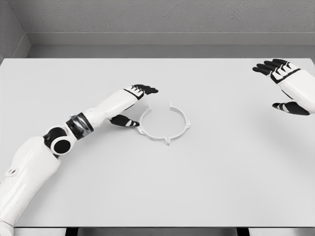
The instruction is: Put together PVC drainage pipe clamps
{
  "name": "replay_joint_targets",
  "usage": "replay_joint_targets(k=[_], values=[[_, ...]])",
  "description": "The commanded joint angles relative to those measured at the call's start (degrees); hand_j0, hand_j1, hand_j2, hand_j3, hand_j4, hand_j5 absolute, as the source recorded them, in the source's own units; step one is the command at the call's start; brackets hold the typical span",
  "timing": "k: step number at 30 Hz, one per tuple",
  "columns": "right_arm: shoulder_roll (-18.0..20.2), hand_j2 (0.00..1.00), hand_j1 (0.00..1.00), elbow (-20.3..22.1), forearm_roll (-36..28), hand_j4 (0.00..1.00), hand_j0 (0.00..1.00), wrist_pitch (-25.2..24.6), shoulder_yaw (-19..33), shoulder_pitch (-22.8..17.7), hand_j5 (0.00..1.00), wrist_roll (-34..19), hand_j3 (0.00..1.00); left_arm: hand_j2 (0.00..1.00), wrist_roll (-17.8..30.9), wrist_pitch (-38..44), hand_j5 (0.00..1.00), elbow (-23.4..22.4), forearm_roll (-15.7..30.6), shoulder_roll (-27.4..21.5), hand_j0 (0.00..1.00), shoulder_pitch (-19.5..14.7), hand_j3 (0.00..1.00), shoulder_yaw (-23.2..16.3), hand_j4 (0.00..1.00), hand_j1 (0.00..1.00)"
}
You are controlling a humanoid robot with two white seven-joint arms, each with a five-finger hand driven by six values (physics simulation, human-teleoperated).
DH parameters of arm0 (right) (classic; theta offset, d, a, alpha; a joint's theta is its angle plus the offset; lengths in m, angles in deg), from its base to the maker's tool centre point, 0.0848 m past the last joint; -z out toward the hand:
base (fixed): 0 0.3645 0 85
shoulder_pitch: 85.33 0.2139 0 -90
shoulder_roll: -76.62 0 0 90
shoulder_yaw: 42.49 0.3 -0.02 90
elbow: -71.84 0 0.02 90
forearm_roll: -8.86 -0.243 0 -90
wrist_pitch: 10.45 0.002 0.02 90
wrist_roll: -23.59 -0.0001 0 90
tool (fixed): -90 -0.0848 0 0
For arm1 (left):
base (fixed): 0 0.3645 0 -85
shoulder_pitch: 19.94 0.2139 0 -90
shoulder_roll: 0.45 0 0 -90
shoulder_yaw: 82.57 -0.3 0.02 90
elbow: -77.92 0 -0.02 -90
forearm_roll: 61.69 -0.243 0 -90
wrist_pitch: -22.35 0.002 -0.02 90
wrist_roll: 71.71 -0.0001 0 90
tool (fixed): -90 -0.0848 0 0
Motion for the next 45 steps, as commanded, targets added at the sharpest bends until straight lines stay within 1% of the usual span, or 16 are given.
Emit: replay_joint_targets(k=[1,12,18,21,25,28,34,35,36,45], values=[[0.05,1.00,1.00,0.02,-0.39,1.00,1.00,-0.08,0.00,0.00,1.00,0.04,1.00,1.00,-0.01,0.02,1.00,0.18,0.29,0.51,1.00,0.00,1.00,0.04,1.00,1.00],[-0.13,1.00,1.00,0.20,-0.39,1.00,1.00,-0.08,-0.17,0.17,1.00,-0.05,1.00,1.00,-0.01,0.02,1.00,0.45,0.38,0.86,1.00,0.09,1.00,0.12,1.00,1.00],[-0.13,1.00,1.00,0.20,-0.39,1.00,1.00,-0.08,-0.26,0.18,1.00,-0.05,1.00,1.00,-0.01,0.02,1.00,0.45,1.52,0.07,1.00,-0.26,1.00,0.65,1.00,1.00],[-0.13,1.00,1.00,0.20,-0.39,1.00,1.00,-0.08,-0.61,0.35,1.00,0.04,1.00,1.00,-0.01,0.02,1.00,2.82,1.52,-2.04,1.00,0.26,1.00,0.30,1.00,1.00],[-0.21,1.00,1.00,0.20,-0.39,1.00,1.00,-0.08,-0.61,0.35,1.00,0.04,1.00,1.00,-0.01,0.02,1.00,6.07,1.43,-3.53,1.00,2.02,1.00,0.12,1.00,1.00],[-0.21,1.00,1.00,0.20,-0.48,1.00,1.00,-0.08,-0.61,0.35,1.00,0.04,1.00,1.00,-0.10,0.02,1.00,6.86,1.43,-3.71,1.00,2.55,1.00,0.04,1.00,1.00],[-0.21,1.00,1.00,0.20,-0.48,1.00,1.00,-0.08,-0.61,0.35,1.00,0.04,1.00,1.00,-0.01,0.02,1.00,6.60,0.56,-3.36,1.00,2.99,1.00,-0.14,1.00,1.00],[-0.21,1.00,1.00,0.20,-0.48,1.00,1.00,-0.08,-0.61,0.35,1.00,0.04,1.00,1.00,-0.01,0.02,1.00,6.42,0.56,-3.45,1.00,2.90,1.00,-1.02,1.00,1.00],[-0.21,1.00,1.00,0.20,-0.48,1.00,1.00,-0.08,-0.61,0.35,1.00,0.04,1.00,1.00,-0.01,0.02,1.00,6.42,0.47,-3.27,1.00,2.90,1.00,-1.10,1.00,1.00],[-0.21,1.00,1.00,0.20,-0.48,1.00,1.00,-0.08,-0.61,0.35,1.00,0.04,1.00,1.00,-0.01,0.02,1.00,6.16,0.29,-2.31,1.00,2.81,1.00,-1.19,1.00,1.00]])
